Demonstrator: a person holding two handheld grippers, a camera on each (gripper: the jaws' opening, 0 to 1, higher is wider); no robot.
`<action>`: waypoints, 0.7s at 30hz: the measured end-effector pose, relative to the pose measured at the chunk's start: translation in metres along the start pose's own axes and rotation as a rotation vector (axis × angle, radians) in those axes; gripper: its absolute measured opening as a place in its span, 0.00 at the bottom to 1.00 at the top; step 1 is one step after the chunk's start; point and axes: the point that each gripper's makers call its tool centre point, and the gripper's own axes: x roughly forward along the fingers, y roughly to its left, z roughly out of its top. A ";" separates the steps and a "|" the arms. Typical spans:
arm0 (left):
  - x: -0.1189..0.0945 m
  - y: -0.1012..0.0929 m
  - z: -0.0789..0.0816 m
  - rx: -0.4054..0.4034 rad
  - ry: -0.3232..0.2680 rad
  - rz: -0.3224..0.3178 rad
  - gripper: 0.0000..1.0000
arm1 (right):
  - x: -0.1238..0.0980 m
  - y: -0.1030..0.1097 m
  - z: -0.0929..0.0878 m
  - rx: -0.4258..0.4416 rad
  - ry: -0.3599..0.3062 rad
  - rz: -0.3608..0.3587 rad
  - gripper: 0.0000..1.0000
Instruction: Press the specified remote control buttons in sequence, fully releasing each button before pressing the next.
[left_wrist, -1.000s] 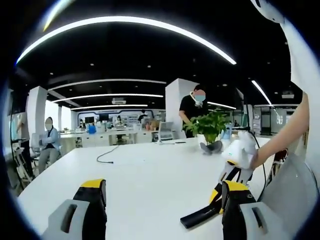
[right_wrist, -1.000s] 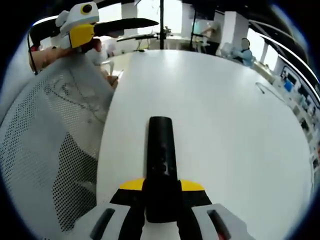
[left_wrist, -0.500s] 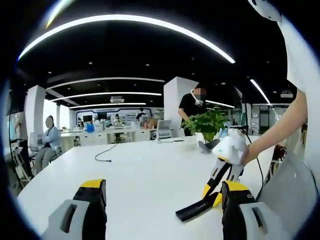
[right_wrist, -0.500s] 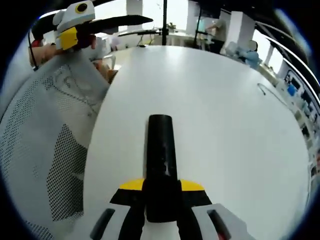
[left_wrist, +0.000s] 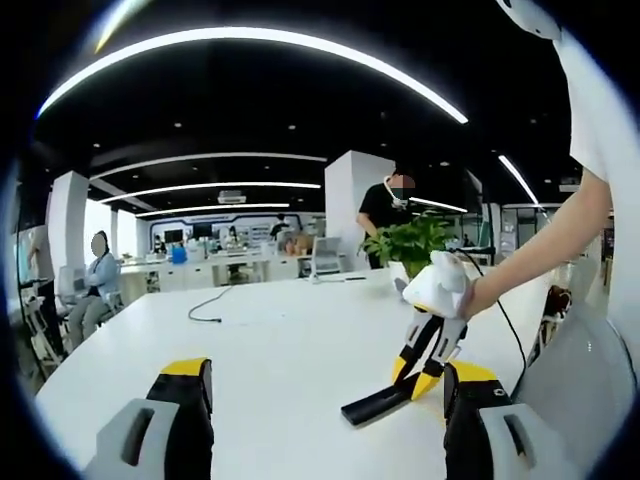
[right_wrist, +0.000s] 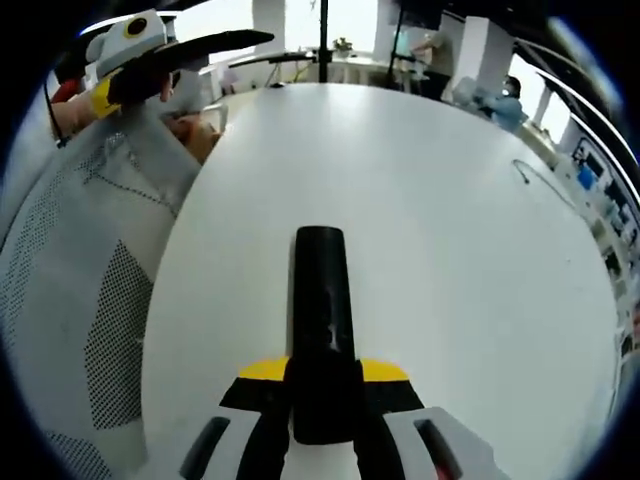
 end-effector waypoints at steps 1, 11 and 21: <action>0.000 0.000 0.000 0.000 0.001 0.001 1.00 | 0.000 -0.002 0.000 -0.001 0.002 0.000 0.21; 0.000 0.001 -0.001 0.001 0.003 0.002 1.00 | -0.001 -0.023 -0.002 0.006 0.025 -0.001 0.21; 0.000 0.000 -0.004 0.005 0.018 -0.012 1.00 | -0.001 -0.043 -0.003 0.021 0.041 -0.007 0.21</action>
